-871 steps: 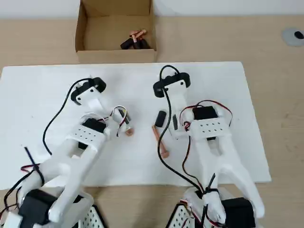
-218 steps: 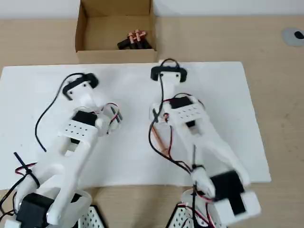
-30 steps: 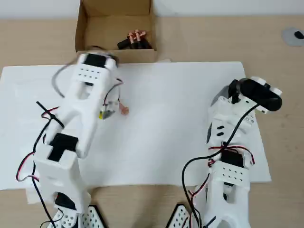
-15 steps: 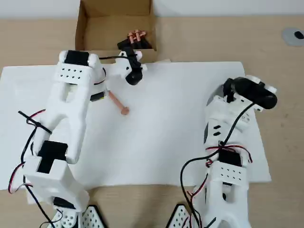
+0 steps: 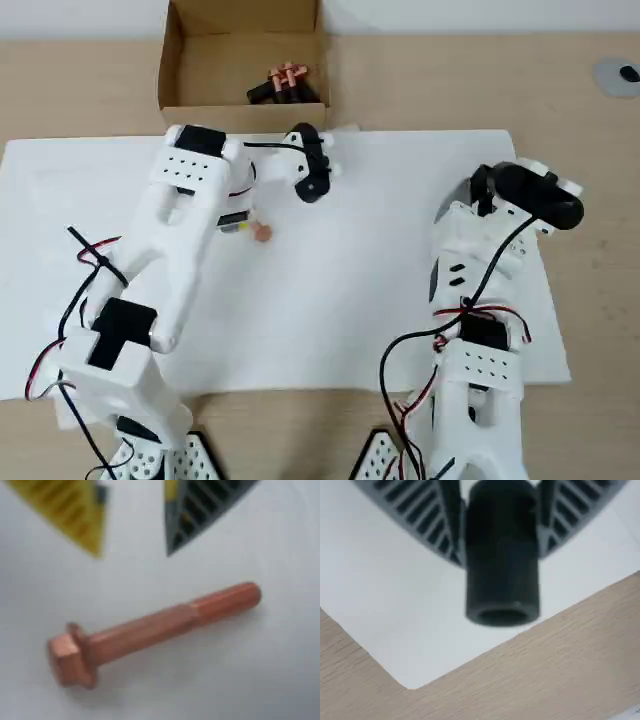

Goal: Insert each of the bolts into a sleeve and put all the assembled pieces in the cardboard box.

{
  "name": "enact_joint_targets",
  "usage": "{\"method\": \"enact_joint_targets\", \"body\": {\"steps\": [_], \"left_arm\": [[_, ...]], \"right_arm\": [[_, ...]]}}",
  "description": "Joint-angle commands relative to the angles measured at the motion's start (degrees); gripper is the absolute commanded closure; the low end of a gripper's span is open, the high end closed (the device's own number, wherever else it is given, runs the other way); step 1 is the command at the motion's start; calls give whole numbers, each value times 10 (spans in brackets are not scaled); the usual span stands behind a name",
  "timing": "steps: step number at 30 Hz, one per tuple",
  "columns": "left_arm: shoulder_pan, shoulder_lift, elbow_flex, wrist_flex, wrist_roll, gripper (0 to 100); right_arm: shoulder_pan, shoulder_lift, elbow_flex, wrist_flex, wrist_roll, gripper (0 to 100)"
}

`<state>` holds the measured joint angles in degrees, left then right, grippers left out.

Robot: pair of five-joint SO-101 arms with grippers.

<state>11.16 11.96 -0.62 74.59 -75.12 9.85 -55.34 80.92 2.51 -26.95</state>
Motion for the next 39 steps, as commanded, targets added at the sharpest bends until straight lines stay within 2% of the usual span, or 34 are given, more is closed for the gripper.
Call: {"method": "enact_joint_targets", "body": {"steps": [1, 6, 16, 23, 28, 34, 36, 39], "left_arm": [[-3, -8, 2, -33, 2, 835], [-3, 40, -10, -76, 2, 836], [-14, 163, -88, -75, 2, 836], [-16, 189, -102, -73, 2, 837], [-15, 190, -103, -73, 4, 911], [-11, 192, -100, -73, 1, 932], [-11, 192, -100, -73, 2, 989], [-12, 192, -99, -71, 4, 986]], "right_arm": [[-5, -17, -9, -11, 5, 988], [-4, -17, -9, -11, 5, 988], [-3, -17, -11, -11, 5, 988], [-3, -16, -11, -11, 5, 988], [-3, -16, -11, -11, 5, 988], [-3, -16, -11, -11, 5, 988], [-3, -16, -11, -11, 5, 988], [-3, -16, -11, -11, 5, 988]]}}
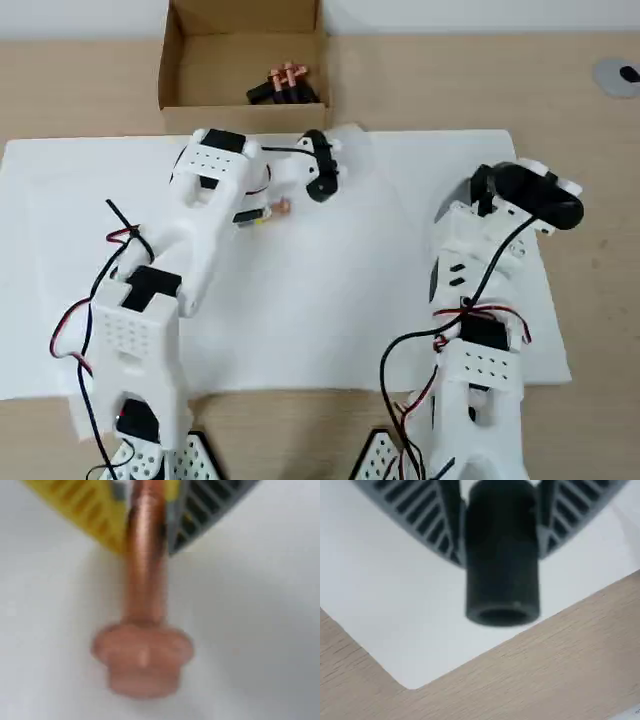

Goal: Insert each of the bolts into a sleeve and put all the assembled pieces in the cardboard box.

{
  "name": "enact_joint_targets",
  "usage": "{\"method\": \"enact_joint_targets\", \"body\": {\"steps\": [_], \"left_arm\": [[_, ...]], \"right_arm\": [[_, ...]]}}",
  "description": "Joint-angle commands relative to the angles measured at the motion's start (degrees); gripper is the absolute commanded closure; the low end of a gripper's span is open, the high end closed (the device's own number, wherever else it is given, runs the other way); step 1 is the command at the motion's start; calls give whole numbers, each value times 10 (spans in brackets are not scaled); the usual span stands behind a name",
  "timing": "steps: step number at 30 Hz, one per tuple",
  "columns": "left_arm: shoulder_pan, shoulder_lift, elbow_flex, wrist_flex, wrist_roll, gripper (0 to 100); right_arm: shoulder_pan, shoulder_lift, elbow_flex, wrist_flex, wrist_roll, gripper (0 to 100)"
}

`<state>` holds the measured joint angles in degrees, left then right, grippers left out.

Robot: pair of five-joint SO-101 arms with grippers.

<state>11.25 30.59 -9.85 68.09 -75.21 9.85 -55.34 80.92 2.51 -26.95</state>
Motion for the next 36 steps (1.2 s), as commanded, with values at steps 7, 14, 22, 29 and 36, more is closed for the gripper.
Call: {"method": "enact_joint_targets", "body": {"steps": [7, 14, 22, 29, 36], "left_arm": [[-17, -1, -34, 18, 84, 986], [-22, -55, -115, 117, 175, 983], [-1, -97, -41, 173, 327, 983], [-51, -149, 35, 170, 411, 983], [-47, -240, 302, 85, 345, 982]], "right_arm": [[-3, -16, -10, -11, 5, 988], [-4, -17, -10, -11, 5, 988], [-5, -17, -9, -11, 5, 988], [-5, -17, -9, -11, 5, 988], [-5, -17, -9, -11, 5, 988]]}}
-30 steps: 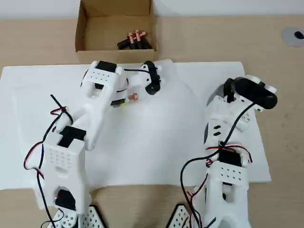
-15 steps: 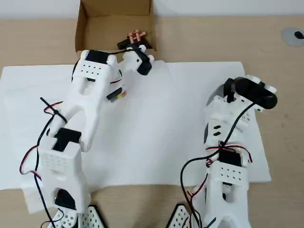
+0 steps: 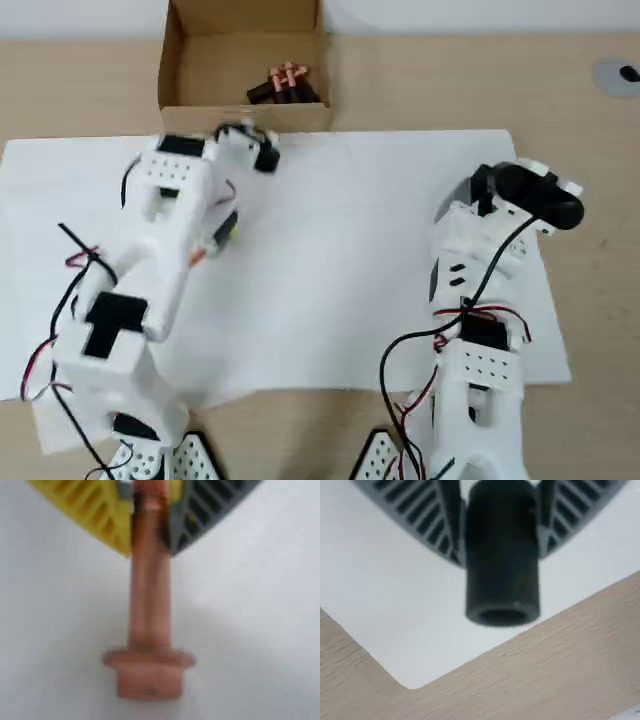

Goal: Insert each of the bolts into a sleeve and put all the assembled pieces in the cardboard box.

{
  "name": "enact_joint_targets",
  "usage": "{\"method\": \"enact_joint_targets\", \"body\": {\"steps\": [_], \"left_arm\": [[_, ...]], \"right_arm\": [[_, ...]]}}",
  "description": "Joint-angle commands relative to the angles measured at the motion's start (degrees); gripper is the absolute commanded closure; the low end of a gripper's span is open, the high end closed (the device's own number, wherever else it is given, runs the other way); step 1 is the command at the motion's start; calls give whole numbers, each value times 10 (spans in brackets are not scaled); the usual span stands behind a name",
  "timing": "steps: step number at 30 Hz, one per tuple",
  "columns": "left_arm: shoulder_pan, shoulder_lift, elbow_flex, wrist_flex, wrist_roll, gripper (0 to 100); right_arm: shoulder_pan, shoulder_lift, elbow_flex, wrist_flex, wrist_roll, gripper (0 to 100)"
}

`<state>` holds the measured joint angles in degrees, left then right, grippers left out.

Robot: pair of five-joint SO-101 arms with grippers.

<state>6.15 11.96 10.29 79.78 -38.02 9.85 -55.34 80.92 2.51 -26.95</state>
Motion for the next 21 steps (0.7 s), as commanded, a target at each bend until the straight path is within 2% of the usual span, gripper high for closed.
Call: {"method": "enact_joint_targets", "body": {"steps": [1, 4, 6, 11, 18, 21], "left_arm": [[10, -59, 135, -47, -31, 982], [41, -60, 207, -91, -29, 978], [47, -64, 221, -106, -22, 933], [8, -76, 162, -137, 57, 805], [43, -127, 138, -140, 105, 785], [65, -137, 142, -182, 133, 784]], "right_arm": [[-5, -17, -9, -11, 10, 988], [-5, -17, -9, -11, 21, 988], [-6, -17, -9, -11, 21, 988], [-6, -17, -9, -11, 24, 988], [-6, -17, -9, -11, 24, 988], [-6, -17, -9, -11, 24, 988]]}}
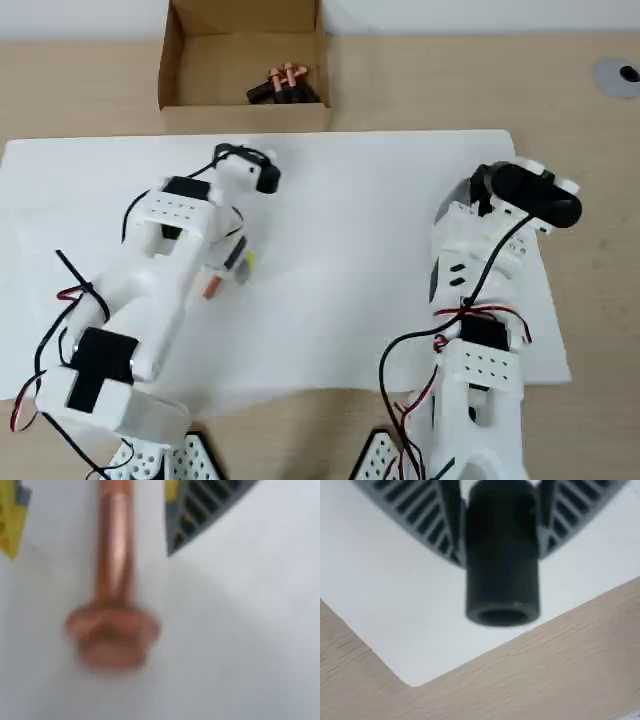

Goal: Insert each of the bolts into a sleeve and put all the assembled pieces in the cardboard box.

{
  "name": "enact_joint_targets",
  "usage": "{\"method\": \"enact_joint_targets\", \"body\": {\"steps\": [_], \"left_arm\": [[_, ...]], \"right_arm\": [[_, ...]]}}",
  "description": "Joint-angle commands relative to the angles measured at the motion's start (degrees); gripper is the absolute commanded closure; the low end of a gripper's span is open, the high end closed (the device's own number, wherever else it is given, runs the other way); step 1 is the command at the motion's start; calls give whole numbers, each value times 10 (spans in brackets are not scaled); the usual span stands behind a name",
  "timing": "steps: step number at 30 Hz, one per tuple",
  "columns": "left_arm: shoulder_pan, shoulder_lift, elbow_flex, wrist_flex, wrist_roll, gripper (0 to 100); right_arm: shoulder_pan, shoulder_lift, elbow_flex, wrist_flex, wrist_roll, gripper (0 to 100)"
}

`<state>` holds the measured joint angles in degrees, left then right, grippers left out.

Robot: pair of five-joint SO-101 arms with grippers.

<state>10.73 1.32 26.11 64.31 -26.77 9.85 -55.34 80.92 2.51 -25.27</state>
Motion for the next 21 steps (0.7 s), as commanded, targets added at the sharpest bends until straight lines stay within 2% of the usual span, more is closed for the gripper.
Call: {"method": "enact_joint_targets", "body": {"steps": [1, 7, 12, 21], "left_arm": [[24, -31, -16, -40, 28, 784], [24, -29, -15, -97, 74, 787], [-18, -29, -19, -101, 108, 789], [-30, -28, 26, -134, 112, 789]], "right_arm": [[-6, -17, -9, -11, 7, 988], [-7, -17, -9, -11, 7, 988], [-7, -17, -8, -11, 7, 988], [-7, -17, -8, -11, 7, 988]]}}
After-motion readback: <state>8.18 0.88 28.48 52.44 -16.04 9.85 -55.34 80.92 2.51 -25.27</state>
